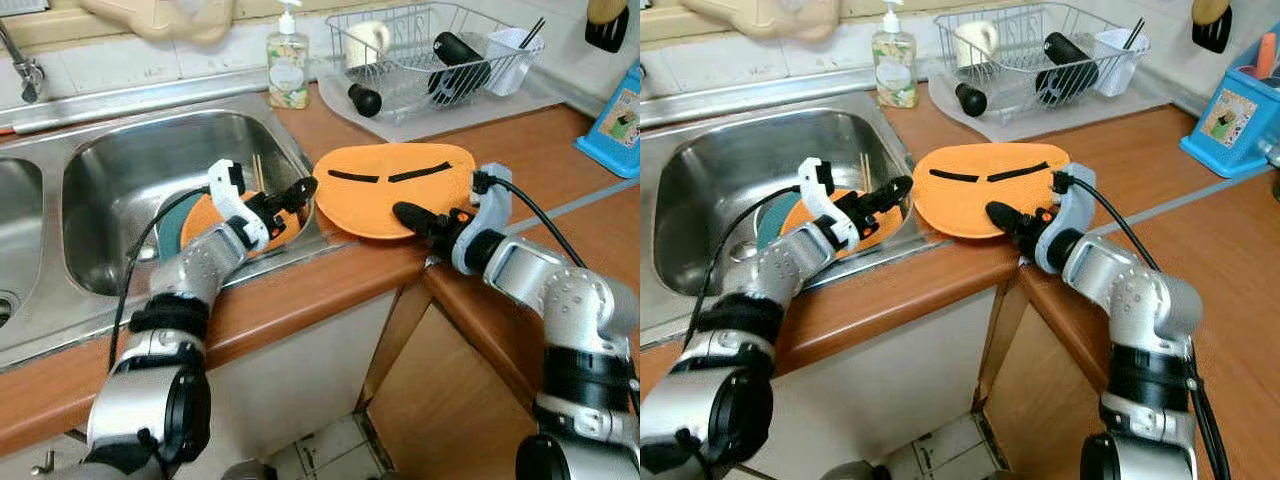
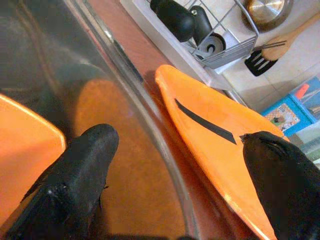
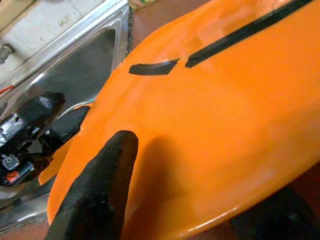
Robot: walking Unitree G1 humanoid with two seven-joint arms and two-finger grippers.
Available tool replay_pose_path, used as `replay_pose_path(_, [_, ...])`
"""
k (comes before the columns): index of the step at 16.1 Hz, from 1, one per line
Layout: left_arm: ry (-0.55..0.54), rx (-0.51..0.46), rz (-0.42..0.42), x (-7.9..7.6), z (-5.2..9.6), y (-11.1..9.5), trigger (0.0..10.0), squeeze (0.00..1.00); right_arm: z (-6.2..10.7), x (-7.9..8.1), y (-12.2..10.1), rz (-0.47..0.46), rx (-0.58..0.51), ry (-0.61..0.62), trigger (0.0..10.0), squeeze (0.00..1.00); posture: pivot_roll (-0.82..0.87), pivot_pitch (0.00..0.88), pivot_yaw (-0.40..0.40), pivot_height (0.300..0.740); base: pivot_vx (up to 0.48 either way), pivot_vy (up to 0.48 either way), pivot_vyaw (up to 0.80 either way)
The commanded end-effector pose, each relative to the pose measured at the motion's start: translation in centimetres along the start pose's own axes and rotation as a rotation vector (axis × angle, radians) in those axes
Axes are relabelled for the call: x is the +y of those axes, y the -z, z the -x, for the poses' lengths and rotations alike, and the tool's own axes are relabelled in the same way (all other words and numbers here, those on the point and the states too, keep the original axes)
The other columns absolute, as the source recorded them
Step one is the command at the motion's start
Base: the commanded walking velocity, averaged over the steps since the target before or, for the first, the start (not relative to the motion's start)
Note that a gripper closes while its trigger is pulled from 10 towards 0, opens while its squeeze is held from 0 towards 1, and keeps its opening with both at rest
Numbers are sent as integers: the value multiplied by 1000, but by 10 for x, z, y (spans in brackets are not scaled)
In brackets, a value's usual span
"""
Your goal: Kitchen organization
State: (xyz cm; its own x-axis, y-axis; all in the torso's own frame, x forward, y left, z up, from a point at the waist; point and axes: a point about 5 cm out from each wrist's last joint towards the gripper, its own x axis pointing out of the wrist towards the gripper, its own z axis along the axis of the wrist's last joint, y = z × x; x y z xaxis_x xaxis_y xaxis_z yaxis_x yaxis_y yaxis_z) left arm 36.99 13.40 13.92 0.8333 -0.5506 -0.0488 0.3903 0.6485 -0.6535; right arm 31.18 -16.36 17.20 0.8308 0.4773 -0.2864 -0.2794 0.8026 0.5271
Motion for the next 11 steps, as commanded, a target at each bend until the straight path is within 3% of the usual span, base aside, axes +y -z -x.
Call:
replay_pose_path(1, [-4, 5, -30, -1, 3, -5, 10000, 0, 6, 8, -7, 22, -32, -23, 1373, 0, -155, 0, 20, 740, 0, 0, 0])
replay_pose_path(3, [1, -8, -45, -3, 10, -10, 10000, 0, 11, 13, 2, 14, -7, -19, 5608, 0, -154, 0, 19, 740, 0, 0, 0])
replay_pose_path(5, [6, -10, -65, -7, 17, -12, 10000, 0, 16, 15, 7, 2, 3, -9, 6510, 0, -154, 0, 19, 740, 0, 0, 0])
replay_pose_path(8, [9, -14, -76, -11, 23, -13, 10000, 0, 19, 14, 11, -7, 6, 6, 6588, 0, -154, 0, 19, 740, 0, 0, 0])
replay_pose_path(9, [9, -17, -77, -12, 24, -13, 10000, 0, 19, 15, 10, -6, -2, 10, 7137, 0, -154, 0, 18, 740, 0, 0, 0])
replay_pose_path(10, [12, -26, -71, -13, 24, -14, 10000, 0, 19, 15, 6, -8, -23, 9, 6549, 0, -153, 0, 18, 740, 0, 0, 0])
replay_pose_path(11, [16, -33, -71, -14, 25, -15, 10000, 0, 19, 17, 2, -12, -44, 0, 4667, 0, -153, 0, 21, 740, 0, 0, 0])
